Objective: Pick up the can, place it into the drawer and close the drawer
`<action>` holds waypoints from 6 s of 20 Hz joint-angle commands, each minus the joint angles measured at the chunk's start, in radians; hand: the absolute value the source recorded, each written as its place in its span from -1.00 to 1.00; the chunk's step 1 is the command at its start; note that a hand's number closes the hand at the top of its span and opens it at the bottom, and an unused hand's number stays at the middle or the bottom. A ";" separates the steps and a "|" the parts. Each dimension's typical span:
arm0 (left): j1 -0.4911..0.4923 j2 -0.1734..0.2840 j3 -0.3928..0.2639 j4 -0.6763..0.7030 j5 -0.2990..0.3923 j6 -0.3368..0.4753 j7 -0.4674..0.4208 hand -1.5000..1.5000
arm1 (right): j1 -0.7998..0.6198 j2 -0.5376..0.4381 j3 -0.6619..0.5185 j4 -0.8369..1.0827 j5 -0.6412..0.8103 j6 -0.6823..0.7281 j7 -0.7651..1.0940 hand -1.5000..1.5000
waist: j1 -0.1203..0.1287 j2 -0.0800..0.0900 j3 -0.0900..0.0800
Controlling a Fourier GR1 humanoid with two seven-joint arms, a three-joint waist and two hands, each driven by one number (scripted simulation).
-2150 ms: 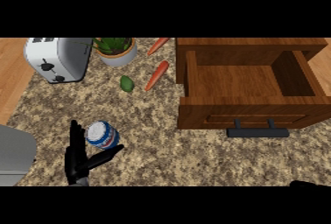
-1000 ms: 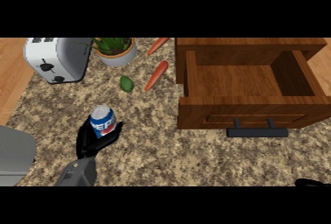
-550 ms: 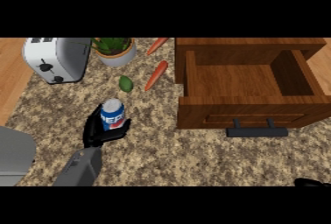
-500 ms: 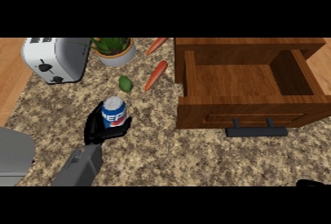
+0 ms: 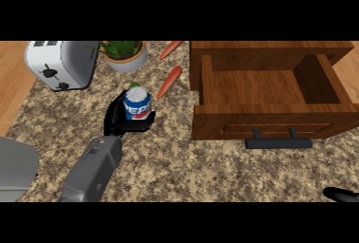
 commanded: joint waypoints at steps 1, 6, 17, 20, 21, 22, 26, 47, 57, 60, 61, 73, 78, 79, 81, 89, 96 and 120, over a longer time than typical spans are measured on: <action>-0.006 -0.010 -0.038 -0.087 -0.021 0.013 0.072 1.00 | 0.004 -0.006 -0.012 -0.018 0.007 -0.004 0.009 -1.00 | 0.005 -0.002 0.000; -0.081 -0.005 -0.084 -0.246 -0.035 0.044 0.244 1.00 | 0.009 -0.015 -0.014 -0.058 0.001 -0.005 0.053 -1.00 | 0.010 -0.006 0.001; -0.260 -0.043 -0.214 -0.527 0.005 0.241 0.633 1.00 | 0.042 -0.006 -0.026 -0.046 -0.019 0.020 0.018 -1.00 | 0.003 -0.005 0.001; -0.353 -0.043 -0.231 -0.460 0.008 0.285 0.612 1.00 | 0.056 -0.003 -0.021 -0.089 -0.019 0.021 0.036 -1.00 | -0.009 -0.002 0.001; -0.383 -0.043 -0.239 -0.506 -0.014 0.303 0.713 1.00 | -0.030 0.010 0.038 -0.037 0.063 -0.031 0.052 -1.00 | 0.006 -0.003 0.001; -0.392 -0.043 -0.205 -0.468 -0.023 0.276 0.691 1.00 | -0.032 -0.021 -0.027 -0.018 -0.002 -0.015 0.054 -1.00 | 0.001 -0.001 0.001; -0.523 -0.043 -0.254 -0.428 0.020 0.332 0.768 1.00 | -0.055 0.001 0.029 -0.003 0.070 -0.037 0.043 -1.00 | -0.007 0.001 0.001; -0.903 -0.043 -0.388 0.050 0.201 0.450 0.702 1.00 | -0.093 -0.031 0.011 -0.003 0.005 -0.009 0.052 -1.00 | -0.081 0.020 0.004; -0.931 -0.043 -0.476 0.102 0.276 0.613 0.686 -1.00 | -0.159 -0.043 0.072 -0.033 0.047 -0.035 0.141 -1.00 | -0.097 0.020 0.004; -1.007 -0.043 -0.461 0.156 0.274 0.630 0.685 -1.00 | -0.167 -0.074 0.030 -0.022 0.010 -0.015 0.132 -1.00 | -0.112 0.027 0.005; -0.991 -0.043 -0.464 0.150 0.282 0.614 0.661 -1.00 | -0.175 -0.083 0.037 0.010 0.057 -0.013 0.091 -1.00 | -0.099 0.028 0.004; -1.018 -0.043 -0.448 0.171 0.381 0.656 0.641 -1.00 | -0.214 -0.191 0.163 0.029 0.322 0.053 -0.043 -1.00 | -0.090 0.030 0.003; -1.023 -0.043 -0.425 0.156 0.422 0.625 0.610 -1.00 | -0.297 -0.228 0.247 0.175 0.517 0.021 -0.102 -1.00 | -0.051 0.029 0.003; -1.002 -0.043 -0.439 0.166 0.410 0.628 0.568 -1.00 | -0.331 -0.225 0.280 0.199 0.562 0.005 -0.099 -1.00 | -0.051 0.035 0.002; -0.999 -0.043 -0.413 0.192 0.408 0.591 0.554 -1.00 | -0.329 -0.238 0.291 0.248 0.609 -0.006 -0.148 -1.00 | -0.028 0.028 0.002; -1.049 -0.019 -0.426 0.212 0.388 0.576 0.590 -1.00 | -0.436 -0.213 0.428 0.561 0.858 -0.112 -0.224 -1.00 | 0.004 0.019 0.002; -1.006 0.006 -0.405 0.198 0.383 0.543 0.582 -1.00 | -0.567 -0.158 0.489 0.825 1.030 -0.231 -0.245 -1.00 | 0.018 0.011 0.001; -0.782 0.174 -0.438 -0.102 0.322 0.503 0.719 -1.00 | -1.125 -0.108 0.264 1.732 1.171 -0.745 -0.339 -1.00 | 0.108 0.009 0.001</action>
